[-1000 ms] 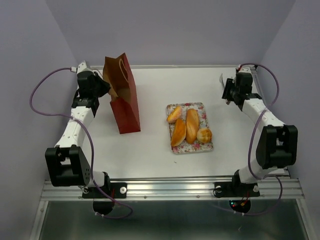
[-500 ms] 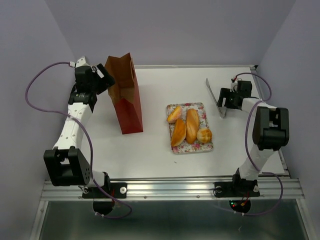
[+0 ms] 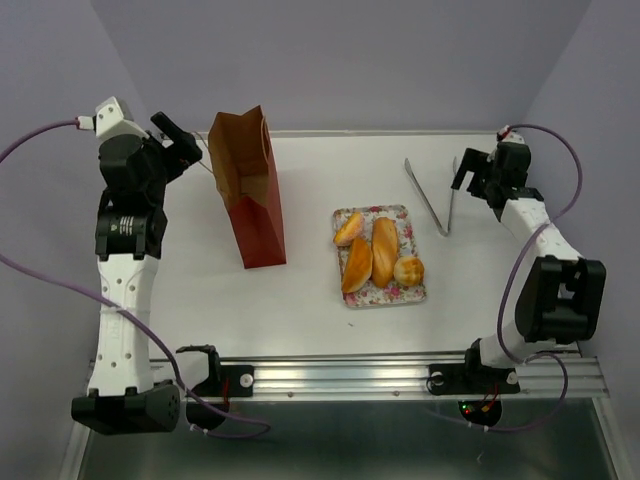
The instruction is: Take the fake bread out of the paper bag
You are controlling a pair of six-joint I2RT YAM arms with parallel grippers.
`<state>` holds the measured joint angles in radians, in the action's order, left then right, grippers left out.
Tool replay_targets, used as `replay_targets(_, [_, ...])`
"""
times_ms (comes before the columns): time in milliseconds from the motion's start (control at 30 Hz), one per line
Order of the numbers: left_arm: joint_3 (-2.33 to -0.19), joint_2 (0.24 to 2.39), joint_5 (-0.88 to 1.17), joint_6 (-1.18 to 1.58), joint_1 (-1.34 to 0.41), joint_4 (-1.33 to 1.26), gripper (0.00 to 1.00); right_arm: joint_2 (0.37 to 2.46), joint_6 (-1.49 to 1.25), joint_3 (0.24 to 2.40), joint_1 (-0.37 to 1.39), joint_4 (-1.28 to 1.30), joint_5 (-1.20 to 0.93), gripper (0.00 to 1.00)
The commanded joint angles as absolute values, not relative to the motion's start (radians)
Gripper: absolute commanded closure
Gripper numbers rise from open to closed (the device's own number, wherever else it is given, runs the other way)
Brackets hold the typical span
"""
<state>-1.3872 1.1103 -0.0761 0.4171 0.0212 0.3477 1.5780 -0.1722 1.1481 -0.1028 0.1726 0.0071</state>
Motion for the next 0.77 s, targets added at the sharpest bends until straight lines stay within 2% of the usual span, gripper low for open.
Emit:
replay_targets(0, [-1.387, 1.008, -0.228, 0.390, 0.021, 0.440, 0.01, 1.428, -0.302, 1.232, -0.101, 0.351, 0.247, 0.00])
replay_targets(233, [-1.253, 0.871, -0.391, 0.405, 0.021, 0.476, 0.01, 1.266, -0.429, 1.252, -0.101, 0.552, 0.481, 0.00])
replay_targets(733, [-1.198, 0.819, -0.391, 0.407, 0.023, 0.446, 0.01, 1.152, -0.429, 1.224, -0.101, 0.589, 0.491, 0.00])
